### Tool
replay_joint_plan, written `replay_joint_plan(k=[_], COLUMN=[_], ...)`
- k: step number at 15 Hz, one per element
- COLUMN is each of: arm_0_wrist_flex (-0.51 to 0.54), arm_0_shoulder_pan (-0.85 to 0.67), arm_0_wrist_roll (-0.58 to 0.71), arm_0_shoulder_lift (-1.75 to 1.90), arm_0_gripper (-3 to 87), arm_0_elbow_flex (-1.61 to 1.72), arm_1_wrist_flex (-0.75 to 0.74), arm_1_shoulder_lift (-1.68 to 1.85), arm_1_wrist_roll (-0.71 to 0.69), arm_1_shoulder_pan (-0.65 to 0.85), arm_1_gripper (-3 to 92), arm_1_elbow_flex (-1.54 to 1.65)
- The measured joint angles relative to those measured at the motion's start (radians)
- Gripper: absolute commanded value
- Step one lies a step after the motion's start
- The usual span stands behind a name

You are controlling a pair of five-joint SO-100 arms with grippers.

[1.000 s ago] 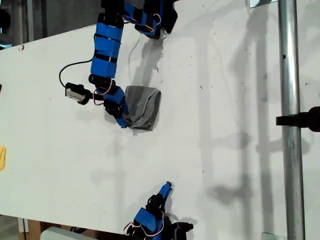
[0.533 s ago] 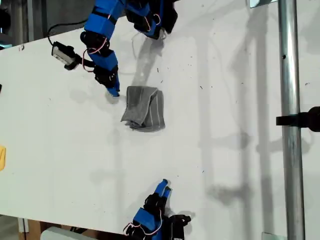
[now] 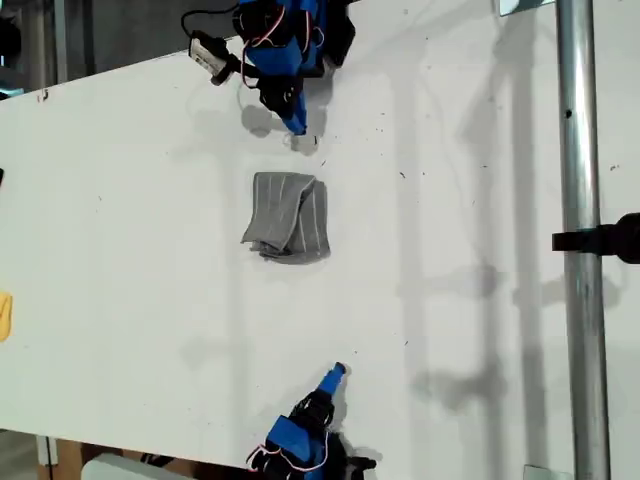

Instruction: Grasp corners of a towel and fold twice.

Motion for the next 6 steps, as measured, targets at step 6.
replay_joint_plan(k=[6], arm_0_wrist_flex=[0.000], arm_0_shoulder_pan=[-0.003], arm_0_wrist_roll=[0.038], arm_0_shoulder_lift=[0.002], arm_0_gripper=[13.7], arm_0_elbow_flex=[0.000], arm_1_wrist_flex=[0.014], arm_1_shoulder_lift=[0.002], arm_1_wrist_roll=[-0.124], arm_1_shoulder_pan=[0.100], arm_1_gripper=[2.4], arm_1_elbow_flex=[0.005])
